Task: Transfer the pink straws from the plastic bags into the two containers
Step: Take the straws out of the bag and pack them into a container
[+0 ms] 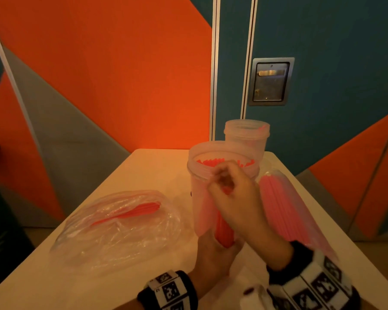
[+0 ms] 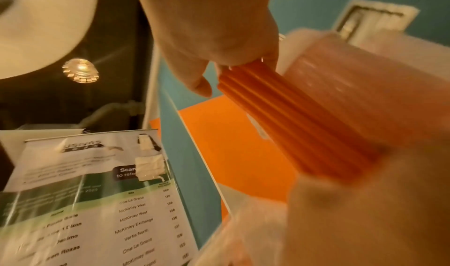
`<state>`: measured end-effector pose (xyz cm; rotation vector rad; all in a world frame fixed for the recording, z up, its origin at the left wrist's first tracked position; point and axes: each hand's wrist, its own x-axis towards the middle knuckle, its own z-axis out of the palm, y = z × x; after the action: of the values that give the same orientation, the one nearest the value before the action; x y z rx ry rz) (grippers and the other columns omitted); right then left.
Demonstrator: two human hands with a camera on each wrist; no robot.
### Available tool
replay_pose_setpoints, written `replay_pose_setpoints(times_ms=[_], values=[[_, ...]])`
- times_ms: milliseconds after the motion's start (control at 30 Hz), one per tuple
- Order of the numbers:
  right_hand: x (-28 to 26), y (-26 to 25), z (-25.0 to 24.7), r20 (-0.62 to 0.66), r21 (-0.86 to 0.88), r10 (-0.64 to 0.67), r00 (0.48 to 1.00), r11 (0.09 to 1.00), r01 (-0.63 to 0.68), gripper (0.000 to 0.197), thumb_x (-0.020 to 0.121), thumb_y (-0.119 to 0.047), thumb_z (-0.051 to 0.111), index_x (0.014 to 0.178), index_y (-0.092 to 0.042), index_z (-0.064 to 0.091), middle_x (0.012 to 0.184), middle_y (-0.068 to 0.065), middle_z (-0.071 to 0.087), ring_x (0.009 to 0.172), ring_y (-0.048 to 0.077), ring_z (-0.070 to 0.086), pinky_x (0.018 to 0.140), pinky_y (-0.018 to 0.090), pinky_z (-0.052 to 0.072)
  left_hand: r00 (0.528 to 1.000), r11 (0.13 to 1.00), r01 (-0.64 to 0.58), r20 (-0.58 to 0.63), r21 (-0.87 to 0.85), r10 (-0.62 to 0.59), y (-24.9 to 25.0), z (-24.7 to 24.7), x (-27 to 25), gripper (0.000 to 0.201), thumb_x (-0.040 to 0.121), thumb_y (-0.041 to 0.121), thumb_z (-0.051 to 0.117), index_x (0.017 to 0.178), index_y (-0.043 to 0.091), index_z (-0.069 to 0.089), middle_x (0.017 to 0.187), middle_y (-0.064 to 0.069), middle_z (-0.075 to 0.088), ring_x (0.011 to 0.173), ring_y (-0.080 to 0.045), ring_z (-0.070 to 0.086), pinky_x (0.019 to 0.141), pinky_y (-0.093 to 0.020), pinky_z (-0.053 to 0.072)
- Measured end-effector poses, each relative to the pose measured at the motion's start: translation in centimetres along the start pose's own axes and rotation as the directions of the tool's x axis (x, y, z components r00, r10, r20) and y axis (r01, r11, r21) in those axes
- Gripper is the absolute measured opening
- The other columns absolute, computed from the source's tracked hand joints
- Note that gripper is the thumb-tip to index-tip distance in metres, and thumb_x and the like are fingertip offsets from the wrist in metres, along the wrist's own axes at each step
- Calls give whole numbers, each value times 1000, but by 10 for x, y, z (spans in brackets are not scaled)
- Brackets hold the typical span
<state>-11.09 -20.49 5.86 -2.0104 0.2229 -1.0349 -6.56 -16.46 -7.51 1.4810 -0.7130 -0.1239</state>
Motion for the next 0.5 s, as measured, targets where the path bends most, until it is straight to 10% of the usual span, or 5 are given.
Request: replay_pose_setpoints(times_ms=[133, 233, 500], values=[[21, -15, -8, 445, -632, 70, 893, 731, 258, 28, 91, -29, 41, 83, -14, 64, 87, 7, 66, 85, 25, 59, 88, 37, 43, 999, 998, 36, 3, 56, -36, 1, 0, 2, 28, 72, 17, 80, 73, 27, 54, 64, 11, 59, 55, 9, 54, 53, -8, 38], [20, -17, -1, 510, -757, 149, 847, 544, 361, 36, 96, -32, 32, 68, -17, 49, 76, 1, 52, 80, 20, 48, 99, 41, 29, 998, 998, 61, 11, 34, -62, 4, -3, 5, 22, 71, 14, 81, 75, 17, 59, 64, 7, 62, 55, 2, 56, 52, -13, 42], [23, -25, 3, 457, -706, 227, 860, 680, 196, 27, 95, -28, 38, 76, -13, 50, 73, 1, 44, 77, 21, 46, 65, 29, 33, 997, 994, 82, 0, -73, -82, 24, -12, 22, 23, 67, 2, 80, 79, 11, 62, 70, 1, 66, 61, -1, 62, 54, -20, 49]])
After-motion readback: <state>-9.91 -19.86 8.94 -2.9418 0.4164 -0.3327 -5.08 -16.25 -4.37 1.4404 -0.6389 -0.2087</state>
